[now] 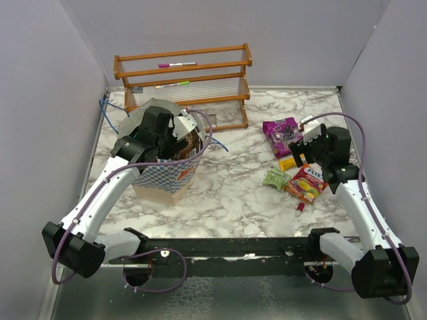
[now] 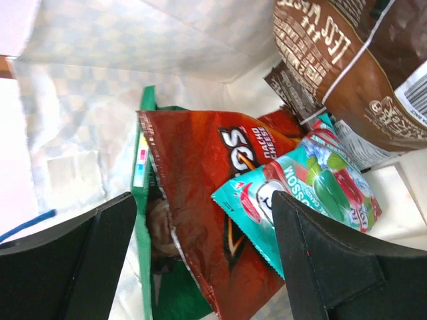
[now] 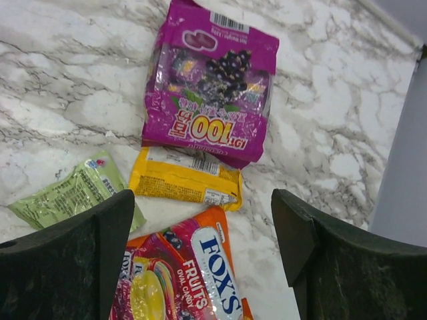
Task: Place the snacks into the paper bag
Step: Pick up the snack from the center of the board.
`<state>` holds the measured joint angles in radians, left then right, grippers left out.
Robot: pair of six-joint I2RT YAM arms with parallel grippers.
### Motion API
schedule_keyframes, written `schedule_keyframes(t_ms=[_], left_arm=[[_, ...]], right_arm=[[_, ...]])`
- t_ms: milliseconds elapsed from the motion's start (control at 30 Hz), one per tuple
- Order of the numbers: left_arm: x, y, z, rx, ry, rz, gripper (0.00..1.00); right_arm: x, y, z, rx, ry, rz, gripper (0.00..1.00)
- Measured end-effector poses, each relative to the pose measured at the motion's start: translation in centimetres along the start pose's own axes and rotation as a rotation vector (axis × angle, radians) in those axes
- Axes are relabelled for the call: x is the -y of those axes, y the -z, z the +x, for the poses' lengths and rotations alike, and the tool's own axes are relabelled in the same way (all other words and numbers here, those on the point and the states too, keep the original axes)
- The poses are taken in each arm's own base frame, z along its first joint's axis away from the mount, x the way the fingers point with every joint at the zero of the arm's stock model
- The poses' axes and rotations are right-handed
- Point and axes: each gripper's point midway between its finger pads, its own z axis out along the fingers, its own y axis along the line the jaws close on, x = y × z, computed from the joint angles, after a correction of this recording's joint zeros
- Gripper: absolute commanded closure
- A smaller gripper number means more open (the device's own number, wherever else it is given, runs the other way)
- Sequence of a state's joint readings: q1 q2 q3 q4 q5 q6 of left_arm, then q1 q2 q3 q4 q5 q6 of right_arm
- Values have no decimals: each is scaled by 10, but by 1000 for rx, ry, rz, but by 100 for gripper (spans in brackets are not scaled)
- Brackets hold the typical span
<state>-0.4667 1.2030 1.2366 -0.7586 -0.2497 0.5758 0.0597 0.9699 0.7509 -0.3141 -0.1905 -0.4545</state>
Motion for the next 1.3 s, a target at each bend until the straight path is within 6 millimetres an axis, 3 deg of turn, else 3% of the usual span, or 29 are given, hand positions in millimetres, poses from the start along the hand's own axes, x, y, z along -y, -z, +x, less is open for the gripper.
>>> schedule_keyframes(t_ms=[267,533,633,900,1000,1300], left_arm=[[-36,20,-28,97,53,-131,2],[-64,36,-58,193,101,-207,1],[-68,43,-72,242,129,-196,1],[-62,42,-83,293,151,-152,1],[-57,40,-84,296,149,-134,1],[-44,32,-82,294,139,-88,1]], right_arm=[[6,-17,38,-161,-94,-15,18],[62,-6,103,-317,-288,30,19],[67,1,125,-356,-343,3,19],[59,25,182,-445,-525,-138,19],[50,28,194,-463,-575,-188,19],[25,11,199,-429,-718,-392,30]])
